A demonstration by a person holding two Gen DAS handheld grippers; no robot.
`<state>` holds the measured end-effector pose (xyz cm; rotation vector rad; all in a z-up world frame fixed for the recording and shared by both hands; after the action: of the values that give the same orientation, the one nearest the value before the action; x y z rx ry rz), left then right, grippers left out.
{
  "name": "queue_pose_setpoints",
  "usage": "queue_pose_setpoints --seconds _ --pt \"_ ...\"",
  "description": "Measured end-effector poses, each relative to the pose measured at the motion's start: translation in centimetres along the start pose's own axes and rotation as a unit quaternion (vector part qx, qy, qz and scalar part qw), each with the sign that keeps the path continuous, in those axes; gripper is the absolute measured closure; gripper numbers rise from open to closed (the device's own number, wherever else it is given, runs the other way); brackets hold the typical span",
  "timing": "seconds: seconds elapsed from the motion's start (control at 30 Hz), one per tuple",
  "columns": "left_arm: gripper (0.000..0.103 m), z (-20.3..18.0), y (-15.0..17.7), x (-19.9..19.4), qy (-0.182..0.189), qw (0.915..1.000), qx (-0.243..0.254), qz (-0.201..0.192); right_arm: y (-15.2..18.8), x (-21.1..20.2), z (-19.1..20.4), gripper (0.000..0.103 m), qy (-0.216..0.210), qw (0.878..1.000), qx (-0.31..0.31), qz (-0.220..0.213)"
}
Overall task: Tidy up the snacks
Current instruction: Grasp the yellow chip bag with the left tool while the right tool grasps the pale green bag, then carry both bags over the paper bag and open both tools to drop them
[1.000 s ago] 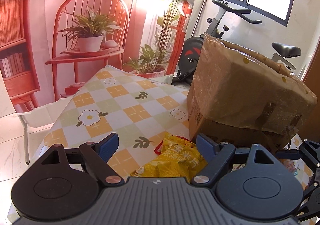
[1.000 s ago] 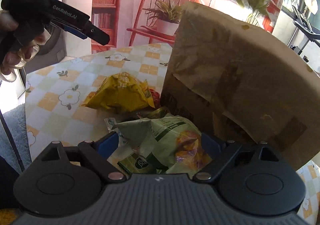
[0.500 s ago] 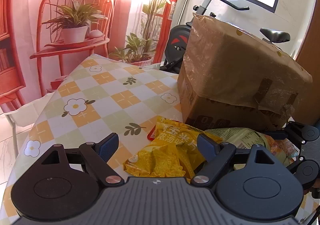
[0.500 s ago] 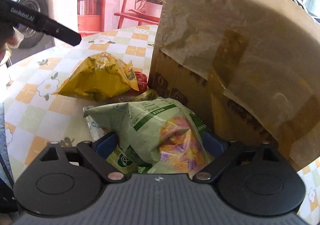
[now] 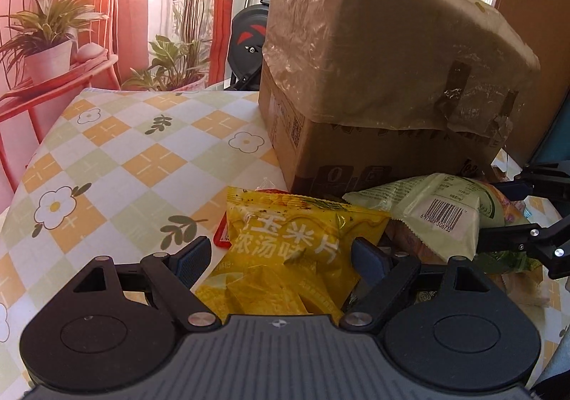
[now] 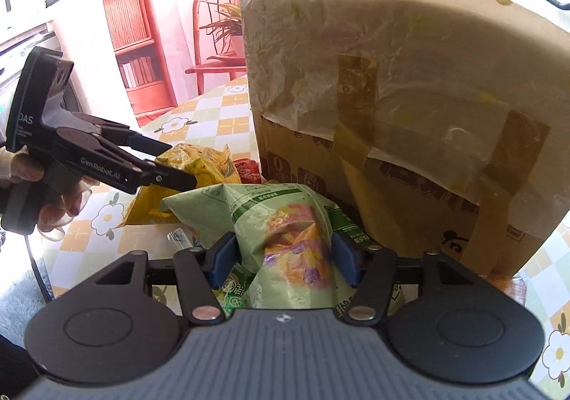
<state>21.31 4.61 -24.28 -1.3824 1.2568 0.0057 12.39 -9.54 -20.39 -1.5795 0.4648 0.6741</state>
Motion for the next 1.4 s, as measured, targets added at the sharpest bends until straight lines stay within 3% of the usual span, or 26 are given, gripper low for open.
queue_pose_setpoints --seconds 0.13,0.23,0.33,0.5,0.77,1.17,1.4 --pt "0.015 0.8 0.3 0.5 0.003 0.9997 -0.023 -0.005 0.0 0.0 0.2 0.043 0.002 1.000 -0.002 -0.001" --pt "0.035 0.7 0.2 0.0 0.002 0.9994 -0.032 -0.016 0.1 -0.1 0.2 0.043 0.001 1.000 -0.003 -0.003" --pt "0.042 0.3 0.3 -1.1 -0.008 0.9991 -0.033 -0.026 0.1 -0.5 0.1 0.047 -0.003 1.000 -0.001 -0.008" --pt "0.044 -0.3 1.4 -4.0 -0.034 0.9967 -0.047 -0.057 -0.1 -1.8 0.0 0.054 -0.026 0.999 0.010 -0.028" --pt "0.051 -1.0 1.4 -9.1 -0.083 0.9859 -0.081 -0.121 -0.8 -3.5 -0.2 0.061 -0.075 0.995 0.041 -0.058" --pt "0.052 -3.0 0.3 -11.3 -0.100 0.9826 -0.066 -0.142 -1.3 -5.6 -1.8 0.063 -0.103 0.987 0.081 -0.092" --pt "0.052 -4.9 -3.2 -13.8 -0.112 0.9758 -0.031 -0.185 -3.2 -7.9 -3.4 0.064 -0.123 0.975 0.110 -0.148"
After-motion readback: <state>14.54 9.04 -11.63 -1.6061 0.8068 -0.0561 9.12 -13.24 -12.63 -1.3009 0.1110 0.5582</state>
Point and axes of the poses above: each gripper's, at about its wrist camera, not at the fingertips, and x roughly the way its jaws point, z to its left, y to its underside, the point moved 3 cm from there along x, roughly the way its jaws point, and after that the axes turned 14 degrees about y, right-handed, at the moved point
